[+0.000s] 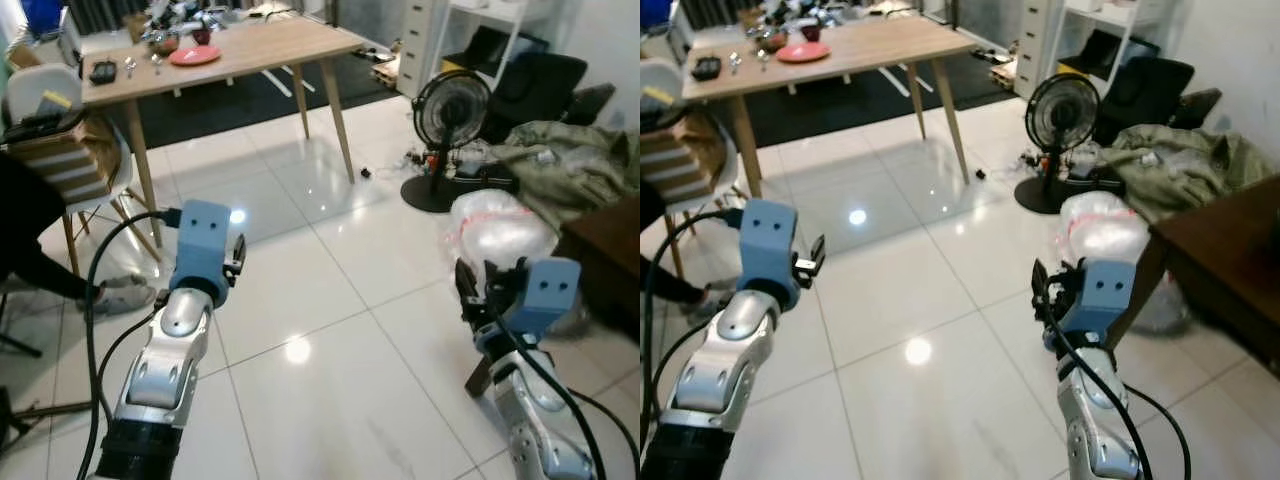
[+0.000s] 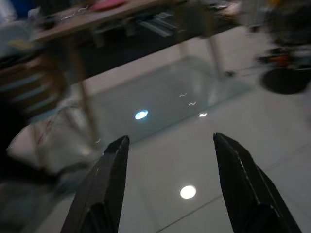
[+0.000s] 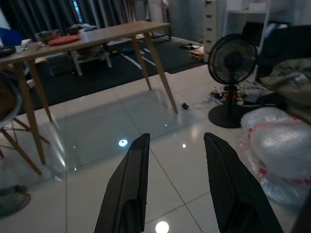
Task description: Setting the table
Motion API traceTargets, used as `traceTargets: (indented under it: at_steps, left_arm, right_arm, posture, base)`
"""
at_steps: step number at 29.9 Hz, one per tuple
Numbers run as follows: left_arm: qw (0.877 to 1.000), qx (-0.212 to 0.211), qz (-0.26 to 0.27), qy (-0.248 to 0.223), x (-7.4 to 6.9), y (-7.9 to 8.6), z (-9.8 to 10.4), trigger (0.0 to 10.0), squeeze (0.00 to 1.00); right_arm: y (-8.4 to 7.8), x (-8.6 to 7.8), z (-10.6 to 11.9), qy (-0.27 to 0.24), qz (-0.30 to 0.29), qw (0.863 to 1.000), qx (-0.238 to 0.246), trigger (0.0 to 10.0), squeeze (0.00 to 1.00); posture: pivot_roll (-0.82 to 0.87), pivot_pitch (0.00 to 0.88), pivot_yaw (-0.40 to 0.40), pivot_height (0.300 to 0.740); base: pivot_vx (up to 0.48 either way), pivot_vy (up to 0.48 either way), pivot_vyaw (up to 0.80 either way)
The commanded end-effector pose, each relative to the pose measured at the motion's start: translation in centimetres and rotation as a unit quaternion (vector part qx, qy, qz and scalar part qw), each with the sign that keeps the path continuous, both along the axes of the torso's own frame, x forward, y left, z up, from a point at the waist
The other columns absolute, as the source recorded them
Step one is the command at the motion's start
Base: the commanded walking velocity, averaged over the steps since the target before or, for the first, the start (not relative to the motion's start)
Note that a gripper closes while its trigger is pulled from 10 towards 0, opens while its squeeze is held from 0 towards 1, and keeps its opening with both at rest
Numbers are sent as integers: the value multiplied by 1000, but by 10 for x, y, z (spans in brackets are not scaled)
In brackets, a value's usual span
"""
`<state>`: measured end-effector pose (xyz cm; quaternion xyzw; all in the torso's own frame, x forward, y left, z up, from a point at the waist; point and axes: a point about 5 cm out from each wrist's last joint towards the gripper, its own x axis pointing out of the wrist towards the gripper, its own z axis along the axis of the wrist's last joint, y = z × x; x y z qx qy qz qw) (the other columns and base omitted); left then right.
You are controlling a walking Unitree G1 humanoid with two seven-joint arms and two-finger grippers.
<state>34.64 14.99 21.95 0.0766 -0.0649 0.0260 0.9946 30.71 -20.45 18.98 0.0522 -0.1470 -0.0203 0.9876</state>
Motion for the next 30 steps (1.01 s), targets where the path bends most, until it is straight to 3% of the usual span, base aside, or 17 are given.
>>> traceTargets:
  at_steps: [1, 5, 30]
  left_arm:
    - [999, -1, 49, 17, 1, 14, -9, 10000, 0]
    - [997, -5, 74, 20, 3, 21, -10, 10000, 0]
    - [997, 8, 76, 10, 0, 23, -15, 10000, 0]
  right_arm:
    - [6, 1, -5, 9, 12, 1000, 6, 10000, 0]
    - [9, 0, -5, 9, 20, 1000, 7, 10000, 0]
    - [15, -2, -15, 23, 34, 999, -4, 10000, 0]
  posture:
    - [52, 72, 99, 740]
    - [51, 72, 99, 740]
    - [54, 79, 97, 740]
  base:
    - [465, 0, 0]
    - [463, 0, 0]
    - [464, 0, 0]
